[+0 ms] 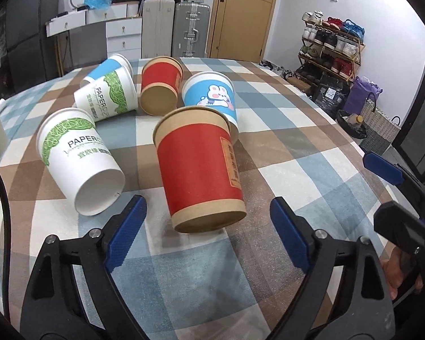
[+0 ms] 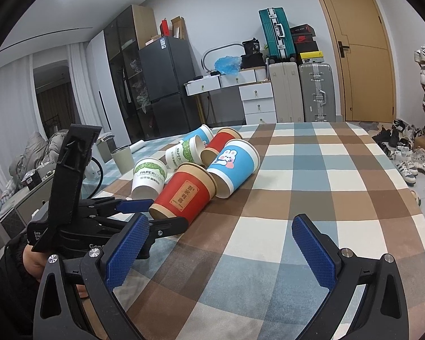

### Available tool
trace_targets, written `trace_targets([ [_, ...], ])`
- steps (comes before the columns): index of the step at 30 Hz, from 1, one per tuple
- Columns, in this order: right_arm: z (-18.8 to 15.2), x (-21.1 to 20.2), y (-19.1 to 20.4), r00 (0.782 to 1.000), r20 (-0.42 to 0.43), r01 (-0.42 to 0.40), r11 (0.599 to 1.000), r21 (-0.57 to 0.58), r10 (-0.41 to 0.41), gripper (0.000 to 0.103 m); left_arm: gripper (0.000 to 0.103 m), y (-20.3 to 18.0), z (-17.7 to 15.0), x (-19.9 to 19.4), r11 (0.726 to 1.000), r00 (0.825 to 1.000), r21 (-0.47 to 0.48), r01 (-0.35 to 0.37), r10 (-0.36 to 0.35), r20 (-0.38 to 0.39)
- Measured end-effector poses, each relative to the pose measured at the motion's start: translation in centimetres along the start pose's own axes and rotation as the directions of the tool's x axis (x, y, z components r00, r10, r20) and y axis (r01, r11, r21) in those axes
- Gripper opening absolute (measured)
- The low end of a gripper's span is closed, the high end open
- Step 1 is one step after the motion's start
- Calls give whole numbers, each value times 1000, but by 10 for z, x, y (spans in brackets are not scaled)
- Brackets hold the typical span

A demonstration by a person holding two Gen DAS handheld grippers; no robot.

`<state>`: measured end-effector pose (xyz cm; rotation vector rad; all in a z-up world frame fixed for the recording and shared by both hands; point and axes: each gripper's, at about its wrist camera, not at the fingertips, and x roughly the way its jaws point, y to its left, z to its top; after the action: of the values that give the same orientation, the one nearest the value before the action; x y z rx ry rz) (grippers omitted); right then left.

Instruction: Flip cup upright

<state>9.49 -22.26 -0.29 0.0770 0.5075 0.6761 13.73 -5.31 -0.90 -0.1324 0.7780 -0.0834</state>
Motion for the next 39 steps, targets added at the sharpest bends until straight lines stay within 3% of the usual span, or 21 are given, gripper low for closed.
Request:
trace_targets([
  [5, 0, 0, 0, 1000, 0, 0, 1000, 0, 0, 103, 76, -1, 3, 4, 1000, 1000, -12, 12, -12, -15],
  [10, 0, 0, 0, 1000, -1, 0, 1000, 1, 0, 103, 56, -3, 6, 3, 1000, 1000, -11, 8, -8, -11],
  [25, -1, 3, 4, 1000, -7, -5, 1000, -7, 5, 103, 53, 7, -10, -22, 996, 999, -88, 0, 3, 42],
  [39, -2, 6, 7, 1000, -15, -13, 1000, -14, 13, 103, 52, 6, -34, -65, 996, 991, -91, -22, 34, 127],
])
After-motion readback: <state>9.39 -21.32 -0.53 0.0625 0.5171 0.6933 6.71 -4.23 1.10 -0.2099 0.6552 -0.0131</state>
